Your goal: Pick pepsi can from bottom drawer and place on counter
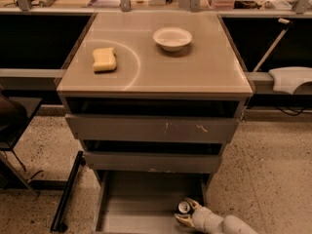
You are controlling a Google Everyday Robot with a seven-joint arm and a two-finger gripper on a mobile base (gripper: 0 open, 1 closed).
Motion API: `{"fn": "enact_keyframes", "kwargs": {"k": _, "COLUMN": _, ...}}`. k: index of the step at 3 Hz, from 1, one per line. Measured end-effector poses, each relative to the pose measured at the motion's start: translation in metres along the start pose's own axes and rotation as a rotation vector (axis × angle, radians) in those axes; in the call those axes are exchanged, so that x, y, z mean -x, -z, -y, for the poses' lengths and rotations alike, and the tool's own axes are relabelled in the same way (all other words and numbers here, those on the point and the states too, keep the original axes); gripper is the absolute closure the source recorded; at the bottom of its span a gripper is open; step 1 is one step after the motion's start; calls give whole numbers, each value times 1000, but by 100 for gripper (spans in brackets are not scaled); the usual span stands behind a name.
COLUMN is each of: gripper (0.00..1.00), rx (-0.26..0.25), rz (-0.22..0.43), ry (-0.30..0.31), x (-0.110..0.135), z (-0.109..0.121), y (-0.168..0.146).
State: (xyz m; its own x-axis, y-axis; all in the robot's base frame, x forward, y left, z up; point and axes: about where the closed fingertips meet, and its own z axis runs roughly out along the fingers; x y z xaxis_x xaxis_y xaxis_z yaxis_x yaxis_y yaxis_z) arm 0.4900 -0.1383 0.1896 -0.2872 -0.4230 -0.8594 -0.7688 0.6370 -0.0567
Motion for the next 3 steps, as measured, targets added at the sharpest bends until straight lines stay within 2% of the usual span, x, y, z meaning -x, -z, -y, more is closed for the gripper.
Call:
{"fn": "enact_keyframes", "kwargs": {"k": 2, "gripper": 88, "rx": 0, "rz": 0, "ry": 0, "x": 0, "z": 0, "y": 0}}
{"fn": "enact_keyframes", "kwargs": {"k": 3, "gripper": 100, "rx": -9, "rz": 8, "ry": -10, "x": -4, "z": 2, "y": 0}}
